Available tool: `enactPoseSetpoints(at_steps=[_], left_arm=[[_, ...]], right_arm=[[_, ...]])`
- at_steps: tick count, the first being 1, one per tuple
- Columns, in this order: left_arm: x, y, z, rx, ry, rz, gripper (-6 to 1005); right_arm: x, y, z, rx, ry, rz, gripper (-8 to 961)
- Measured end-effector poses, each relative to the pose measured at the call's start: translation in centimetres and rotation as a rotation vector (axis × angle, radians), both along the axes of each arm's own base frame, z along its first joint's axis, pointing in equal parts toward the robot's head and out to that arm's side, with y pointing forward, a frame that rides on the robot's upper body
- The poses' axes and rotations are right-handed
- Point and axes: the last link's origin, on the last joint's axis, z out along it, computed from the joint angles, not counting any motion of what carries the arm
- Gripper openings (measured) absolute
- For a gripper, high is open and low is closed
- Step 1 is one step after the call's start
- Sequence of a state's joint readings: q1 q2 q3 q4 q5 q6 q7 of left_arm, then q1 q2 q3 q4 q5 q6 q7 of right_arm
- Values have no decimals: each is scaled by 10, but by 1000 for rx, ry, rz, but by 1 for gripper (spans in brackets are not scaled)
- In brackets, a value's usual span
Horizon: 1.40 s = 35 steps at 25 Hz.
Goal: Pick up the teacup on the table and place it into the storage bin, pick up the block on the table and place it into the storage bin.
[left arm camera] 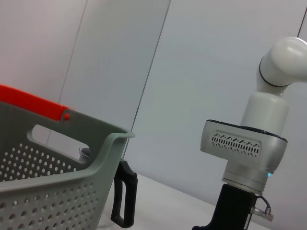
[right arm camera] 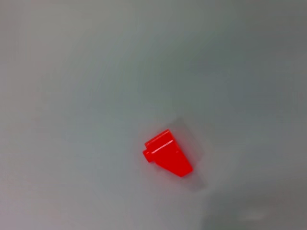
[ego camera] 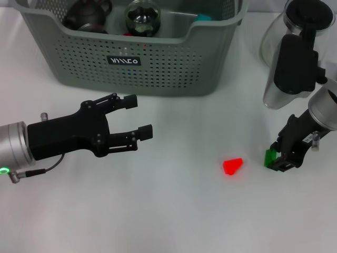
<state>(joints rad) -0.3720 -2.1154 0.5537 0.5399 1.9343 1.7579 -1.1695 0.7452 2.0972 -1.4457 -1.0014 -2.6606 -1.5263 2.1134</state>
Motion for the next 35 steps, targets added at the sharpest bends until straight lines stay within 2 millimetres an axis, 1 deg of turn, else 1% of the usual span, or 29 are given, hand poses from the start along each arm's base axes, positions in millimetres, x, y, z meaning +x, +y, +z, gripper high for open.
enactPoseSetpoints(at_steps=[2,5,7,9,11,14,18,20,23,24,26,28,29,31,33,35], left_arm=[[0,0,0,0,-1,1,886],[-1,-1,2,9,-8,9,886],[-2,-1,4,20,-15,16,886],[-3,-1,7,30,-21,22,886],[-5,-1,8,39,-26,29,886],[-5,-1,9,46,-30,35,885],[-5,0,10,48,-31,33,885],[-5,1,10,50,-32,33,885],[-4,2,11,55,-35,35,885],[-4,1,11,55,-37,35,885],[-4,1,11,55,-39,34,885],[-4,1,12,56,-40,35,885],[-4,1,12,57,-41,35,885],[-5,1,12,62,-44,39,886],[-6,1,14,69,-49,44,886],[-6,0,15,70,-55,50,886]], right_arm=[[-1,1,3,9,11,-5,430],[-7,4,15,34,62,-15,426],[-16,6,31,57,154,-14,425],[-25,6,49,80,281,-6,425],[-36,4,71,102,450,13,425],[-50,2,95,111,672,57,425],[-65,-2,116,118,932,118,425],[-72,-2,123,125,1047,152,426],[-83,2,133,166,1195,185,426],[-88,7,135,190,1226,191,426],[-98,18,136,244,1248,188,426],[-111,38,135,325,1229,147,426],[-122,47,133,353,1211,132,426],[-141,64,128,396,1154,114,426],[-164,82,119,445,1066,96,426],[-183,99,105,515,943,86,425]])
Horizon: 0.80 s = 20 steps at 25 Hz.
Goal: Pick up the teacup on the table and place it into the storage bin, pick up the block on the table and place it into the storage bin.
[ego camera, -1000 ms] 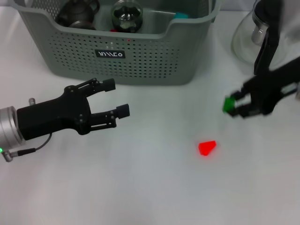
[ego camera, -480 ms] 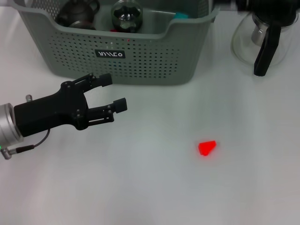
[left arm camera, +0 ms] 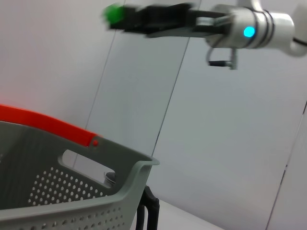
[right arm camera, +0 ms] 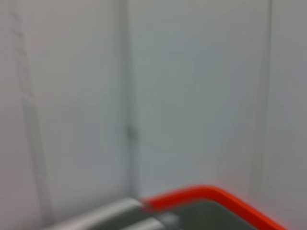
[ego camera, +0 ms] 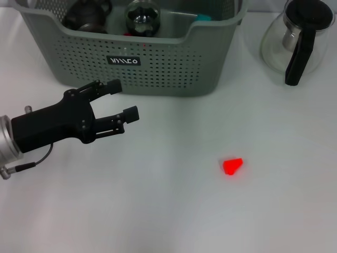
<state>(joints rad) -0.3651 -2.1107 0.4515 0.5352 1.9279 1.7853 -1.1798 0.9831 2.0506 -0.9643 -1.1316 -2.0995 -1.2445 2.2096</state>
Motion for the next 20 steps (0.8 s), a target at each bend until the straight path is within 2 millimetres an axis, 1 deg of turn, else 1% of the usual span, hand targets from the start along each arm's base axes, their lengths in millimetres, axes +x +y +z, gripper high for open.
enactPoseSetpoints(at_steps=[3,4,6,8,10,12,15,20], left_arm=[[0,0,0,-5,-7,9,886],[0,0,0,-7,-9,10,886],[0,0,1,-7,-10,10,886],[0,1,1,-4,-12,10,886],[0,1,2,-1,-12,12,886],[0,1,2,0,-10,15,885],[0,2,1,0,-10,16,885],[-1,1,1,0,-11,20,885]], right_arm=[[-21,18,-27,81,-191,-47,425],[-26,20,-35,92,-238,-44,426],[-33,26,-57,102,-365,-22,427],[-35,27,-79,98,-452,7,428],[-30,27,-101,101,-519,34,429],[-24,29,-114,109,-549,37,430],[-21,32,-121,126,-550,26,432],[-23,34,-120,145,-518,11,435]])
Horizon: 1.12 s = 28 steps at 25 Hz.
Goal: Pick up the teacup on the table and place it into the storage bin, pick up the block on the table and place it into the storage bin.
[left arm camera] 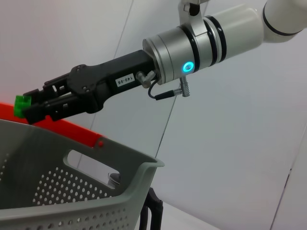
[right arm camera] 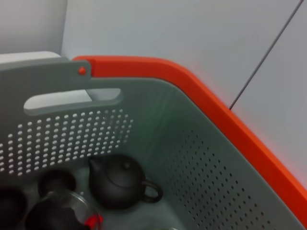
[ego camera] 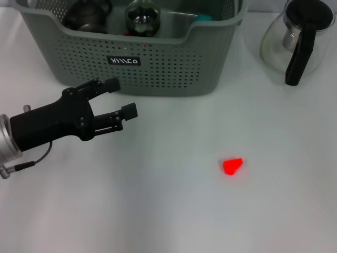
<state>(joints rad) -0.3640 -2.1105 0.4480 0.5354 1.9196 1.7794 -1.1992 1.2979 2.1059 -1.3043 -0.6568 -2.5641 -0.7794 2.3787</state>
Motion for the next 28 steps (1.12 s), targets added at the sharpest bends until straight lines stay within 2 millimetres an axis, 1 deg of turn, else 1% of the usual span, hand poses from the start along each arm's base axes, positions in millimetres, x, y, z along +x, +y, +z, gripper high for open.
enactPoseSetpoints(at_steps=[3,5,7,10,11,13,15,17,18,20,22,25,27,28], left_arm=[[0,-1,0,-1,-3,0,885],[0,-1,0,-1,-5,-1,885],[0,-2,0,-1,-5,0,885],[-1,-2,1,0,-5,2,885],[-1,-2,0,0,-5,2,885],[-1,-2,0,-1,-6,2,885],[-1,-2,0,-1,-6,2,886],[-1,-2,0,0,-5,3,886],[-1,-2,0,0,-4,4,886],[-1,-1,0,1,-3,3,886],[0,0,1,2,-1,1,886],[0,3,3,7,0,0,885],[1,4,4,8,-2,2,885],[1,5,4,8,-2,3,885]], right_arm=[[-3,-2,3,-3,15,4,437],[-6,-4,9,-6,67,8,438],[-10,-9,21,-19,149,19,538],[-12,-21,44,-45,299,58,688],[-12,-27,57,-42,370,85,755],[-6,-43,77,-68,508,143,888],[7,-63,93,-130,632,208,887],[31,-87,106,-216,717,285,887],[40,-96,111,-251,739,307,887],[64,-119,124,-346,767,353,886],[86,-137,134,-420,751,363,886],[114,-162,147,-553,667,338,885],[130,-175,153,-631,596,263,884],[138,-179,155,-642,549,204,884]])
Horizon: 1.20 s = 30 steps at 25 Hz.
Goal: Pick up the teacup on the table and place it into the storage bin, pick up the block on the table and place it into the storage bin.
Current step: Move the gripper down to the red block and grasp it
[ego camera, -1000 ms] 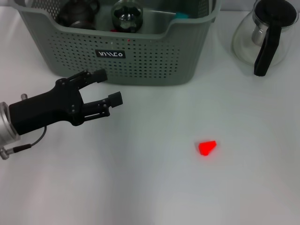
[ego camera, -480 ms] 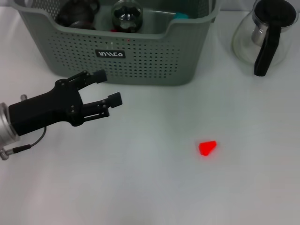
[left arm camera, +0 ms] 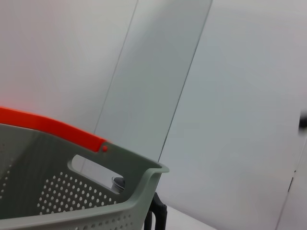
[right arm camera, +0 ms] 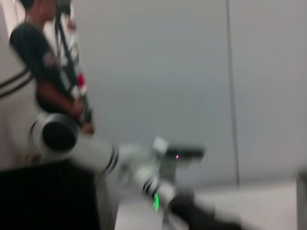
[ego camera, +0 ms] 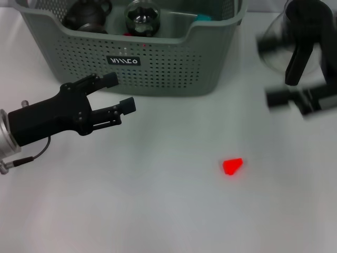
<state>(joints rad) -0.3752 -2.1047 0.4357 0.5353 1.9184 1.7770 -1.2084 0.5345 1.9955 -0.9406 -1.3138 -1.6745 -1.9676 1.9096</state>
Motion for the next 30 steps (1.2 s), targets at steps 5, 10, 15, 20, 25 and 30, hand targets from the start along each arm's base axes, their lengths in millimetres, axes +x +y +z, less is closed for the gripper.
enactPoseSetpoints(at_steps=[5,10,15,20,25,30], left_arm=[[0,1,0,3,0,4,886],[-1,1,2,13,-3,12,886],[-4,-1,3,22,-9,27,885],[-4,-2,3,25,-19,33,886],[-4,-2,3,26,-19,31,885],[-4,-2,1,25,-22,30,885]], right_arm=[[27,-3,-7,8,-268,-122,885],[29,7,-26,-16,-485,-162,885],[17,15,-61,-51,-713,-105,884],[6,23,-99,-80,-888,-26,884],[-4,27,-129,-60,-1019,60,885],[-7,30,-148,-13,-1054,119,863]])
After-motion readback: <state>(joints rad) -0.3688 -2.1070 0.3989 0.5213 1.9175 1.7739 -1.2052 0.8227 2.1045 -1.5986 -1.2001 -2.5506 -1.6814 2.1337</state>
